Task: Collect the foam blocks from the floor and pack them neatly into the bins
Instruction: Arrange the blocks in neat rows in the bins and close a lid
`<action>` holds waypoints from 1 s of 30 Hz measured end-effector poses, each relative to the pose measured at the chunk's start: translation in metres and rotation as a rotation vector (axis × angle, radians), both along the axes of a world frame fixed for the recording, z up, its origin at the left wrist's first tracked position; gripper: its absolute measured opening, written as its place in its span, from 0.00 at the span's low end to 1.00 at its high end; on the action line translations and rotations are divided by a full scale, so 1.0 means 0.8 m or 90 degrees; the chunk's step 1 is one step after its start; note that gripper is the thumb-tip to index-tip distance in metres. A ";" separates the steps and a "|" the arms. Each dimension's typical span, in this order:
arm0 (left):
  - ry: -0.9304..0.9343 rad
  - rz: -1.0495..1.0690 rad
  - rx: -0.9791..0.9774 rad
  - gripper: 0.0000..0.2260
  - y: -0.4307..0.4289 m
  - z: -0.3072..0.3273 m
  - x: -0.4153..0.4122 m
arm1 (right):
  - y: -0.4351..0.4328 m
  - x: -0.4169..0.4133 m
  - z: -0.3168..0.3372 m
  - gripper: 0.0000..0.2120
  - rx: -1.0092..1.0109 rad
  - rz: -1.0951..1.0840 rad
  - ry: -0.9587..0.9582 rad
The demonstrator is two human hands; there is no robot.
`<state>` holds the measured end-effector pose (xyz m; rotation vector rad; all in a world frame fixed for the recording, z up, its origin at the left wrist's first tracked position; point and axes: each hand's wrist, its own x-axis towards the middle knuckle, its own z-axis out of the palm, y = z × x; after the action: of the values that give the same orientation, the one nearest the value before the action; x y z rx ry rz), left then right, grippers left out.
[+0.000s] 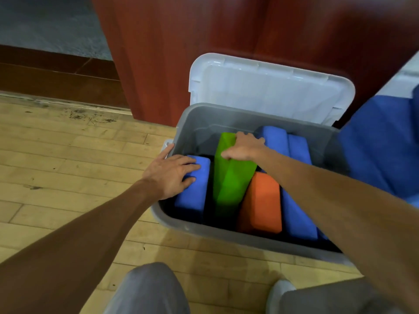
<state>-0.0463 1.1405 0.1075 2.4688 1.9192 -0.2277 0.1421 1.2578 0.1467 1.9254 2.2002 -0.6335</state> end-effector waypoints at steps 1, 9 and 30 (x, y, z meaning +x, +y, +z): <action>0.000 0.000 -0.008 0.22 0.000 0.001 0.000 | -0.007 0.006 0.011 0.41 -0.009 0.015 -0.005; 0.030 0.040 -0.036 0.23 -0.007 0.009 0.026 | -0.082 0.024 0.027 0.63 -0.154 0.109 0.035; 0.049 0.001 -0.013 0.39 -0.015 0.006 0.028 | -0.061 0.037 -0.002 0.40 -0.101 0.256 -0.085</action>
<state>-0.0240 1.1282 0.1121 2.4798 1.9369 -0.3459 0.1717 1.2088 0.1447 1.3523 2.2777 -0.5724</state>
